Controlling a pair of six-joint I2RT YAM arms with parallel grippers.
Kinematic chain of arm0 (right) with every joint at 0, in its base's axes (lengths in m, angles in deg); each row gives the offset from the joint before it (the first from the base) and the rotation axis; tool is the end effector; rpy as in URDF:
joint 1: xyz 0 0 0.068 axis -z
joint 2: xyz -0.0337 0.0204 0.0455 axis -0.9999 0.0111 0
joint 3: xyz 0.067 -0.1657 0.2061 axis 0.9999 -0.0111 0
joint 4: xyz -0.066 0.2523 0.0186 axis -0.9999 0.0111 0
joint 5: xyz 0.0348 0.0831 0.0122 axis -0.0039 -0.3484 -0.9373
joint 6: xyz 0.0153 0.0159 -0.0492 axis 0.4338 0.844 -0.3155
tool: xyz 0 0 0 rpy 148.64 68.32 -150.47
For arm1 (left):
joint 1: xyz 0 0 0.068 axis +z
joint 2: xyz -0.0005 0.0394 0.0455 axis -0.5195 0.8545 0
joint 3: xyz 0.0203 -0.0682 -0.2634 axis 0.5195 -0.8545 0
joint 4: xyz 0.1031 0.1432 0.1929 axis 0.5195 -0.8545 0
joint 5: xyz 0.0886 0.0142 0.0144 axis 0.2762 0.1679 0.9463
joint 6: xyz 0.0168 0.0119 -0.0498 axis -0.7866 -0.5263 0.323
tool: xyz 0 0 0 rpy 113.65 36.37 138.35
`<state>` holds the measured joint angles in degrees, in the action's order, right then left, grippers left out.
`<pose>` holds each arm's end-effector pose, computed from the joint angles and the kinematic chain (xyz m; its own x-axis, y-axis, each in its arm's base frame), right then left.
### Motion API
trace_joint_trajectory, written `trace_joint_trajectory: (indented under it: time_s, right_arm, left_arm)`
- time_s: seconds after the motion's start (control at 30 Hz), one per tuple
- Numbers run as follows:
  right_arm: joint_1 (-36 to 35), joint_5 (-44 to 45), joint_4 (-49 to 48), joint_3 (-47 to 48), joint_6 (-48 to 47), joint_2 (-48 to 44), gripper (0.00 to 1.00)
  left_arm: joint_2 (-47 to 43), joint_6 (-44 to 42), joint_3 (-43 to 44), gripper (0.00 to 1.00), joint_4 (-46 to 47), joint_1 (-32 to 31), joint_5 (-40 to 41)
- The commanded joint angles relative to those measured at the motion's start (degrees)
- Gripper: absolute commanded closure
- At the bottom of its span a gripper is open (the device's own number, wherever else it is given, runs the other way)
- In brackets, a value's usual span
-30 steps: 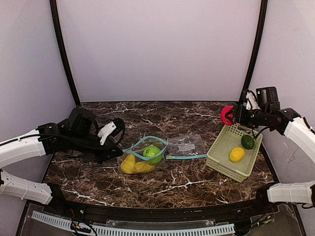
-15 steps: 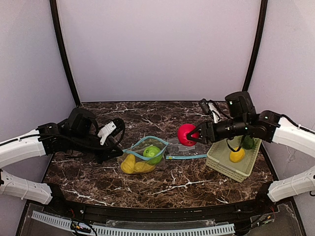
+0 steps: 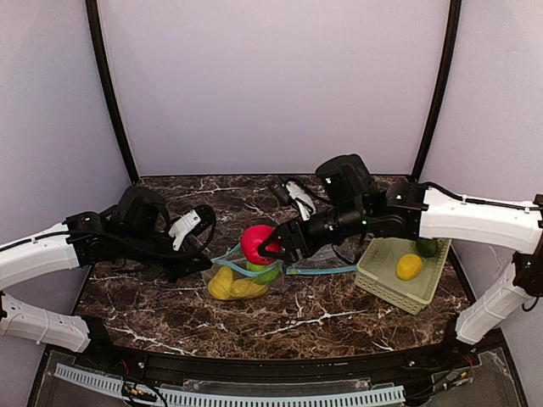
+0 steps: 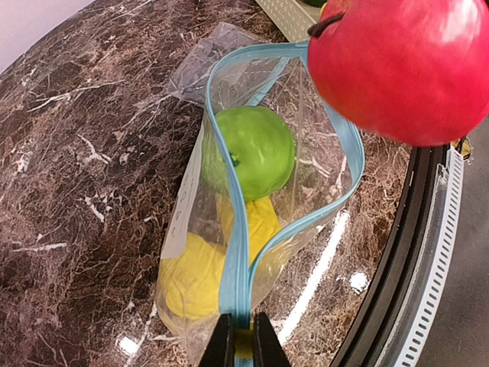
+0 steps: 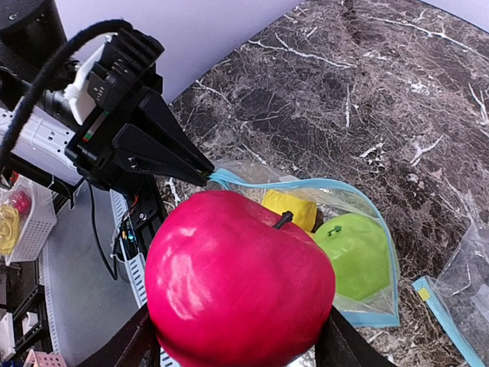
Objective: Place the food in the zip-top bag and seal the zipper
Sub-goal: Place the fake fruit in the zipper food storage bag.
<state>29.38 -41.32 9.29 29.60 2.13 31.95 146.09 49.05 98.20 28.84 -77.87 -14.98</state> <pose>0.1580 0.2932 0.3266 -0.6125 -0.3166 -0.7243 -0.7729 0.4320 0.4648 0.1496 -0.1694 0.2842 -0.4029 0.4590 -0.7918 0.8369 0.5350 -0.1157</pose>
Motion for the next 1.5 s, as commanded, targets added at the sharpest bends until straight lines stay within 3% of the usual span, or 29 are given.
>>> trace_joint_trajectory:
  time_s: [0.0, 0.5, 1.47]
  right_arm:
    - [-1.4, 2.6, -0.9, 3.8, -1.2, 4.1, 0.38]
    - [-1.6, 10.9, 8.1, 9.1, -0.4, 10.4, 0.38]
    - [-4.4, 8.8, 9.2, 20.7, 0.4, 27.4, 0.35]
  left_arm:
    - [0.1, -0.3, -0.5, 0.99, -1.1, -0.3, -0.2]
    - [0.1, -0.3, -0.5, 0.99, -1.1, -0.2, -0.3]
    - [0.8, -0.1, -0.4, 0.99, -0.8, -0.3, -1.7]
